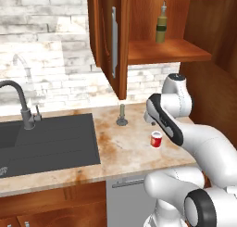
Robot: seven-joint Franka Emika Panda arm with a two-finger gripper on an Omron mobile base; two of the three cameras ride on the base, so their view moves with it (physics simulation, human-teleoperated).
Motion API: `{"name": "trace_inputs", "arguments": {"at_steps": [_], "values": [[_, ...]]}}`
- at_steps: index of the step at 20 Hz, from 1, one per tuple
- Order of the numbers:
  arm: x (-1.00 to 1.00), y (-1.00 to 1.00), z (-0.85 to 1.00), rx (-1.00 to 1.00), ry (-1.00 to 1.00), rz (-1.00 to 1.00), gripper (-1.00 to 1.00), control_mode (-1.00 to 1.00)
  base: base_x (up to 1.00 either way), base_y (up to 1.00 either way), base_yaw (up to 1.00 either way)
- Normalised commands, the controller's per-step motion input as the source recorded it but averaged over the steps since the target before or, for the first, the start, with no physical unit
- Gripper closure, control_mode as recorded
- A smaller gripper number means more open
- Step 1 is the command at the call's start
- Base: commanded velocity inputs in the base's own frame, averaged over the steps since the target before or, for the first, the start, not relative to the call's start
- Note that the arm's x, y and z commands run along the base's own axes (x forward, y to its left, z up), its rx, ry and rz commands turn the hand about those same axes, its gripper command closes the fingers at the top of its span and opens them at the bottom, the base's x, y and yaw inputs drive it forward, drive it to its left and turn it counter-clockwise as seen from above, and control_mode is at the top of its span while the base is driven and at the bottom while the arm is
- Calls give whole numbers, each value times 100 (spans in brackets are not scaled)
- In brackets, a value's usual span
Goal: Pick the canned food and boxed food from the counter and place them in the cabinets closest to them.
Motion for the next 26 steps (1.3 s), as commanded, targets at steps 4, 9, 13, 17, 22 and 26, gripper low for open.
{"name": "trace_inputs", "arguments": {"at_steps": [4,9,13,17,22,26], "values": [[17,-6,-16,0,0,0,-100,-100,0,0,0],[16,-7,-19,0,0,0,-100,-100,0,0,0],[11,-5,-20,0,0,0,-100,-100,0,0,0],[7,-1,-22,0,0,0,-100,-100,0,0,0],[6,0,-24,0,0,0,-100,-100,0,0,0],[6,0,-25,0,0,0,-100,-100,0,0,0]]}}
